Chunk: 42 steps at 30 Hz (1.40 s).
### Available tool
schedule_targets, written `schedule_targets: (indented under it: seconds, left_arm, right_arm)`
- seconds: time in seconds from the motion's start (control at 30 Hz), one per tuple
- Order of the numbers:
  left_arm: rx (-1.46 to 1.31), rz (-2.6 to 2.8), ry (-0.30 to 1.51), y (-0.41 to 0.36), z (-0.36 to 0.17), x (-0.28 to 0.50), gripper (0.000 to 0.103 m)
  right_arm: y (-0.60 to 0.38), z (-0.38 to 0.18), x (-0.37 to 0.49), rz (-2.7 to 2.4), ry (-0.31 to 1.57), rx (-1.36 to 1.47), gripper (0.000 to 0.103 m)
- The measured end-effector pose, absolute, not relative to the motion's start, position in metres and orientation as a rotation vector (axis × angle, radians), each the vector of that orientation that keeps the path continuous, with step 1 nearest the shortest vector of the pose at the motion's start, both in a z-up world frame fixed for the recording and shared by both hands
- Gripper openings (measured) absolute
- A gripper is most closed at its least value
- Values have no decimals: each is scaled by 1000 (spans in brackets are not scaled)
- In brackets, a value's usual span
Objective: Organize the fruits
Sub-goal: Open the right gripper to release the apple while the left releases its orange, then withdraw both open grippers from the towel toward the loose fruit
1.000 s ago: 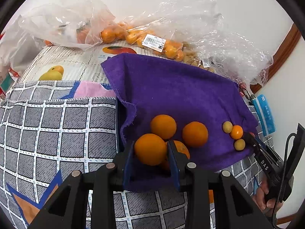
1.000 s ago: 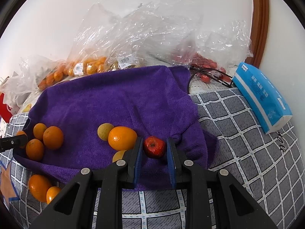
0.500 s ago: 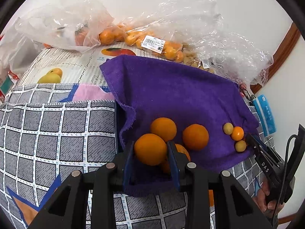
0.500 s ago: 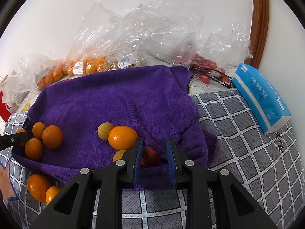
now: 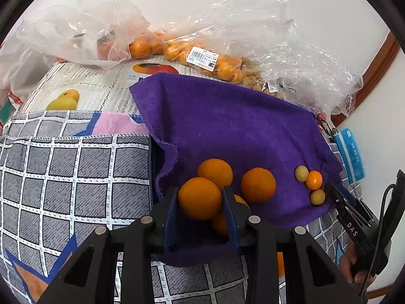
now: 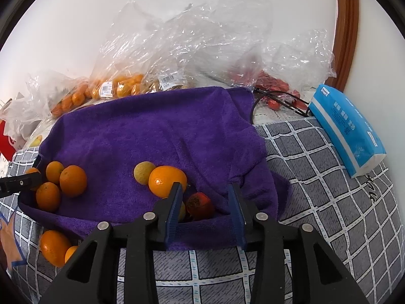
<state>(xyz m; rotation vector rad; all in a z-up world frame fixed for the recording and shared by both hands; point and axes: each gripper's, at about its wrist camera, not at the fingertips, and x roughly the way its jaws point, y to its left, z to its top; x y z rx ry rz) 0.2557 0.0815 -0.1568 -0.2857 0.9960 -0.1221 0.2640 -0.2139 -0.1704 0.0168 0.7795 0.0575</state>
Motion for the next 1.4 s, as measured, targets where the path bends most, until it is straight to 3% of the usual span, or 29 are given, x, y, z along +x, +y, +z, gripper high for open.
schedule_targets:
  seconds: [0.23,0.4,0.6,1.07,1.4]
  left_arm:
    - [-292,-124,1001,82,-155,255,33]
    - [-292,-118,980,86,-146,250,41]
    - [-287,-120,945,89,-131,237,41]
    - [-225,-67,893,101,-109,188,41]
    - [-232,-21,871,122,-105,156,41]
  right_arm:
    - [-217,-167,263,37,789,25,56]
    - [-218,-159,259,22,780,30,59]
    - [-214,-144,249,-1,748,30,64]
    - [-187,-126,203,34,718,15,64]
    - [-173,-143,178,91,811,81,63]
